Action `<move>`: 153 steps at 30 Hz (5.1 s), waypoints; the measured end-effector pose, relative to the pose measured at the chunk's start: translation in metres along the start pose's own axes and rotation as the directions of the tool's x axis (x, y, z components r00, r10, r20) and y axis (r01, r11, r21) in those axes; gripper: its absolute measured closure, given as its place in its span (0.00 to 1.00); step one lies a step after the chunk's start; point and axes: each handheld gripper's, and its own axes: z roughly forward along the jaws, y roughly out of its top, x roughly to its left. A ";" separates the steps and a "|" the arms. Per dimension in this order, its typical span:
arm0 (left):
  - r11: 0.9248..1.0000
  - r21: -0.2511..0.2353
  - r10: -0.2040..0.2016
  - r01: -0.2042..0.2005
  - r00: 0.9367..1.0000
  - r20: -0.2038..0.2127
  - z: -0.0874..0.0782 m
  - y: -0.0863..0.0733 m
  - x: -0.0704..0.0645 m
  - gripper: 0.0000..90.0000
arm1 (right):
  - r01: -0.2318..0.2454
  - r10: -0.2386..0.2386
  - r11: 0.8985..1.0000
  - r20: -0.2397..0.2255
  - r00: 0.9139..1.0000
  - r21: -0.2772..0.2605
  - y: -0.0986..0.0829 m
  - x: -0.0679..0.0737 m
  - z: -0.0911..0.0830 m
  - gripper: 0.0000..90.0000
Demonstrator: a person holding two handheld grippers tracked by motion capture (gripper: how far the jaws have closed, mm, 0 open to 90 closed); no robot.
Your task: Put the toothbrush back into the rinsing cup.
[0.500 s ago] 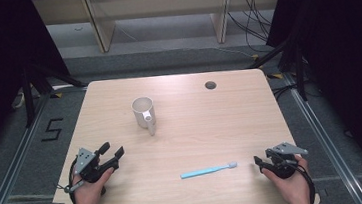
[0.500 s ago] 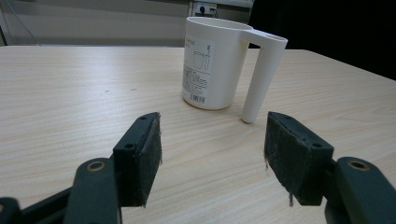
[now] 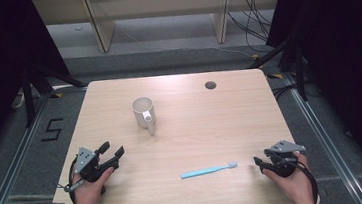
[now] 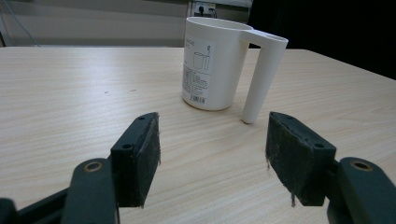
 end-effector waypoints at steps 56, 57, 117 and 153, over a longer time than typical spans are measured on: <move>0.999 0.029 0.022 -0.023 0.999 0.028 0.001 0.006 -0.003 0.38 | 0.845 -0.617 0.422 -0.579 0.533 0.329 0.128 0.084 0.055 0.57; 0.999 0.028 0.023 -0.024 0.999 0.028 0.001 0.006 -0.003 0.38 | 0.850 -0.621 0.413 -0.582 0.526 0.328 0.128 0.086 0.057 0.57; 0.999 0.012 0.034 -0.034 0.999 0.033 0.000 0.009 -0.002 0.36 | 0.937 -0.634 0.263 -0.691 0.347 0.230 0.127 0.150 0.092 0.77; 0.999 0.016 0.027 -0.028 0.997 0.073 0.001 0.012 -0.009 0.37 | 0.945 -0.646 0.256 -0.691 0.324 0.204 0.133 0.143 0.085 0.88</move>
